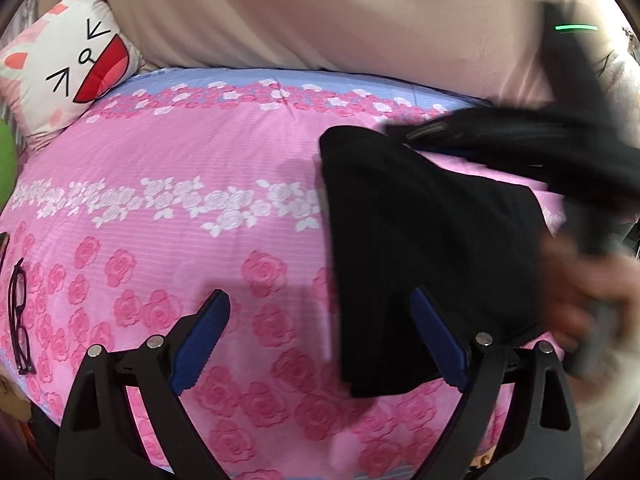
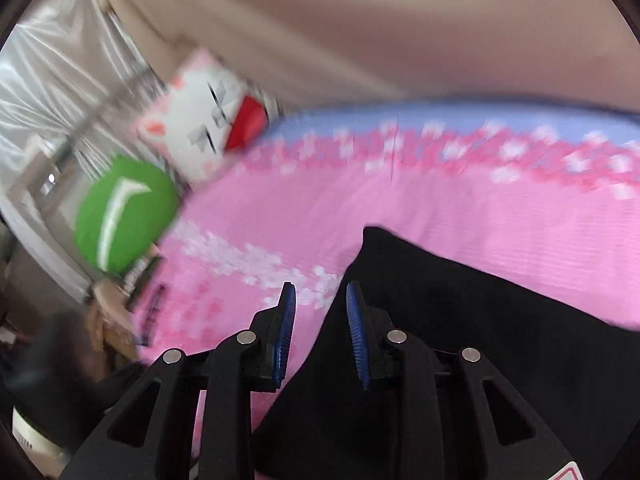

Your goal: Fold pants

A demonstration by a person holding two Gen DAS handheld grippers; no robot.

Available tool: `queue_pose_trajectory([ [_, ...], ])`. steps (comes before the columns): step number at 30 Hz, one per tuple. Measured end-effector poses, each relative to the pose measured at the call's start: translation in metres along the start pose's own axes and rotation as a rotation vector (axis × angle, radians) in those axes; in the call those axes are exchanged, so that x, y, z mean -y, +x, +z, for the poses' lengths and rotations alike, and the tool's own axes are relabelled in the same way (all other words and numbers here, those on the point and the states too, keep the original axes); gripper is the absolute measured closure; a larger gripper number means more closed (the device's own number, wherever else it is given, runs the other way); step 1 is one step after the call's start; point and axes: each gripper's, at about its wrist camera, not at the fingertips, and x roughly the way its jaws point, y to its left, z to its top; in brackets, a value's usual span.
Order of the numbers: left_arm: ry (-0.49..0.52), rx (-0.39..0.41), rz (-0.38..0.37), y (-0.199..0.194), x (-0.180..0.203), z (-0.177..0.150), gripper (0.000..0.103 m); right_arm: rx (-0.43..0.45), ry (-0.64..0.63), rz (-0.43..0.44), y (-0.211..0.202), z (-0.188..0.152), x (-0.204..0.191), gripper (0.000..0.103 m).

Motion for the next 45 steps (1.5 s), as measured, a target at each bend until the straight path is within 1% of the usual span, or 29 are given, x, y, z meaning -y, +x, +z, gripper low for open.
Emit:
queue_pose_trajectory([
  [1, -0.007, -0.004, 0.002, 0.001, -0.005, -0.001, 0.014, -0.062, 0.009, -0.062, 0.028, -0.005, 0.013, 0.095],
  [2, -0.015, -0.008, 0.0, 0.001, -0.009, -0.002, 0.014, -0.074, 0.032, -0.076, 0.051, -0.004, 0.025, 0.098],
  [3, -0.021, -0.01, -0.002, 0.001, -0.012, -0.003, 0.014, -0.046, 0.068, -0.048, 0.051, 0.003, 0.025, 0.099],
  [4, -0.025, -0.01, -0.003, 0.001, -0.015, -0.003, 0.014, -0.065, 0.106, -0.054, 0.041, 0.009, 0.024, 0.099],
  [5, -0.029, -0.007, -0.004, 0.001, -0.019, -0.003, 0.014, -0.023, 0.099, -0.067, 0.023, 0.011, 0.017, 0.095],
  [7, -0.036, 0.0, -0.013, 0.001, -0.023, -0.002, 0.014, 0.059, 0.027, -0.084, -0.009, 0.006, 0.005, 0.095],
  [8, -0.04, 0.003, -0.019, 0.002, -0.023, -0.002, 0.013, 0.083, 0.023, -0.13, -0.02, 0.002, 0.009, 0.093],
  [9, -0.041, 0.003, -0.024, 0.003, -0.023, 0.0, 0.013, 0.073, 0.036, -0.2, -0.023, -0.005, 0.019, 0.09],
  [11, -0.04, 0.004, -0.038, 0.007, -0.018, 0.004, 0.013, 0.003, 0.104, -0.327, -0.027, -0.02, 0.049, 0.09],
  [12, -0.038, 0.005, -0.042, 0.007, -0.015, 0.005, 0.013, 0.018, 0.154, -0.325, -0.05, -0.035, 0.063, 0.09],
  [13, -0.033, 0.007, -0.048, 0.007, -0.012, 0.006, 0.013, 0.074, 0.19, -0.296, -0.076, -0.048, 0.072, 0.089],
  [14, -0.026, 0.008, -0.052, 0.007, -0.008, 0.007, 0.013, 0.128, 0.224, -0.294, -0.103, -0.063, 0.081, 0.075],
  [15, -0.017, 0.011, -0.053, 0.006, -0.004, 0.007, 0.013, 0.185, 0.268, -0.318, -0.134, -0.081, 0.091, 0.052],
  [16, -0.012, 0.014, -0.055, 0.007, 0.0, 0.008, 0.013, 0.215, 0.305, -0.338, -0.153, -0.096, 0.099, 0.048],
  [17, -0.011, 0.013, -0.059, 0.008, 0.004, 0.009, 0.013, 0.222, 0.336, -0.355, -0.168, -0.11, 0.108, 0.048],
  [18, -0.011, 0.013, -0.064, 0.01, 0.008, 0.011, 0.013, 0.198, 0.369, -0.363, -0.179, -0.126, 0.118, 0.048],
  [20, -0.01, 0.011, -0.072, 0.014, 0.017, 0.014, 0.013, 0.174, 0.406, -0.325, -0.184, -0.147, 0.126, 0.049],
  [22, 0.005, 0.009, -0.073, 0.017, 0.029, 0.016, 0.013, 0.155, 0.401, -0.303, -0.18, -0.158, 0.125, 0.049],
  [26, 0.054, 0.012, -0.064, 0.014, 0.052, 0.017, 0.013, 0.165, 0.35, -0.313, -0.171, -0.163, 0.124, 0.049],
  [29, 0.065, 0.02, -0.049, 0.008, 0.057, 0.017, 0.013, 0.193, 0.315, -0.336, -0.171, -0.157, 0.116, 0.053],
  [30, 0.065, 0.024, -0.047, 0.005, 0.056, 0.017, 0.013, 0.216, 0.301, -0.322, -0.175, -0.155, 0.11, 0.053],
  [32, 0.061, 0.033, -0.034, 0.001, 0.055, 0.017, 0.012, 0.214, 0.288, -0.287, -0.18, -0.155, 0.111, 0.053],
  [35, 0.049, 0.027, -0.02, 0.002, 0.051, 0.017, 0.012, 0.153, 0.327, -0.297, -0.164, -0.162, 0.124, 0.051],
  [37, 0.042, 0.016, -0.025, 0.004, 0.05, 0.016, 0.012, 0.178, 0.351, -0.277, -0.161, -0.167, 0.125, 0.05],
  [38, 0.038, 0.007, -0.032, 0.006, 0.051, 0.016, 0.012, 0.191, 0.359, -0.262, -0.159, -0.168, 0.125, 0.062],
  [39, 0.036, 0.0, -0.04, 0.007, 0.052, 0.015, 0.012, 0.196, 0.364, -0.231, -0.156, -0.166, 0.123, 0.082],
  [41, 0.041, -0.009, -0.055, 0.008, 0.057, 0.014, 0.012, 0.222, 0.351, -0.207, -0.161, -0.162, 0.115, 0.086],
  [44, 0.065, 0.003, -0.059, 0.001, 0.064, 0.013, 0.012, 0.281, 0.306, -0.198, -0.188, -0.159, 0.102, 0.088],
  [45, 0.067, 0.005, -0.063, 0.0, 0.065, 0.012, 0.011, 0.297, 0.292, -0.214, -0.197, -0.16, 0.098, 0.088],
])
